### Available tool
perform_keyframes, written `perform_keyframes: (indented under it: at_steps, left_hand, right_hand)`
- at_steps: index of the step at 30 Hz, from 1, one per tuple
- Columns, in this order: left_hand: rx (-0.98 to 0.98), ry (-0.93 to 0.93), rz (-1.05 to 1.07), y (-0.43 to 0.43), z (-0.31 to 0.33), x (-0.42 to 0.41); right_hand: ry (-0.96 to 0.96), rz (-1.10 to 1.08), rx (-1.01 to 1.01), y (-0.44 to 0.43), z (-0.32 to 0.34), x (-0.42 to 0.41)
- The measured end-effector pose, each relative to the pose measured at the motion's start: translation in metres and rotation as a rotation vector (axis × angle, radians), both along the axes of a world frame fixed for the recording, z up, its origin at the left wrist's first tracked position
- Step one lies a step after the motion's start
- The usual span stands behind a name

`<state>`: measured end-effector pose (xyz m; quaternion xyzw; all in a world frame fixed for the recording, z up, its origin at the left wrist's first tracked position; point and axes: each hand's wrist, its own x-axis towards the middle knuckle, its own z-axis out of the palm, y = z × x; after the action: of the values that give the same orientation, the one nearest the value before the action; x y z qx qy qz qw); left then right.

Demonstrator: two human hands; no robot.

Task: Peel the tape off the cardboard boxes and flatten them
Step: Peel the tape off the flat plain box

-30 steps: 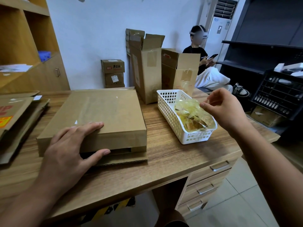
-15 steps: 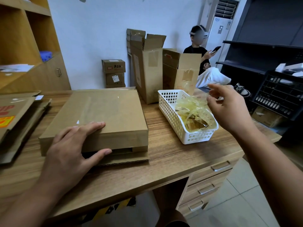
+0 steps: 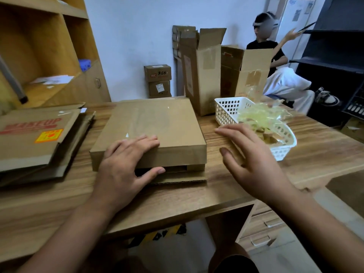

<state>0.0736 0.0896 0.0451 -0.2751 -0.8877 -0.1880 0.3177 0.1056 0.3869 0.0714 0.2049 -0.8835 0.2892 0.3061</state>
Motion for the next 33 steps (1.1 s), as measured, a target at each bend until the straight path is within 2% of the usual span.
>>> perform_keyframes:
  at_steps: [5,9,14,25,33]
  left_hand:
    - [-0.099,0.056,0.005,0.000,-0.004,-0.001]
    - [-0.144,0.120,0.022,0.000,-0.006,-0.001]
    - [-0.152,0.162,0.025,0.002,-0.008,0.001]
    - [0.076,0.443,0.044,-0.005,-0.001,0.006]
    - [0.182,0.321,0.063,-0.014,-0.002,0.000]
  right_hand:
    - [-0.153,0.058,0.186,-0.023,-0.022,-0.011]
    - [-0.104,0.026,0.293,-0.033,-0.026,-0.024]
    - [-0.075,0.002,0.197,-0.034,-0.025,-0.025]
    - [-0.155,0.066,0.129,-0.014,-0.001,-0.034]
    - [-0.234,0.018,0.009,-0.011,0.011,-0.043]
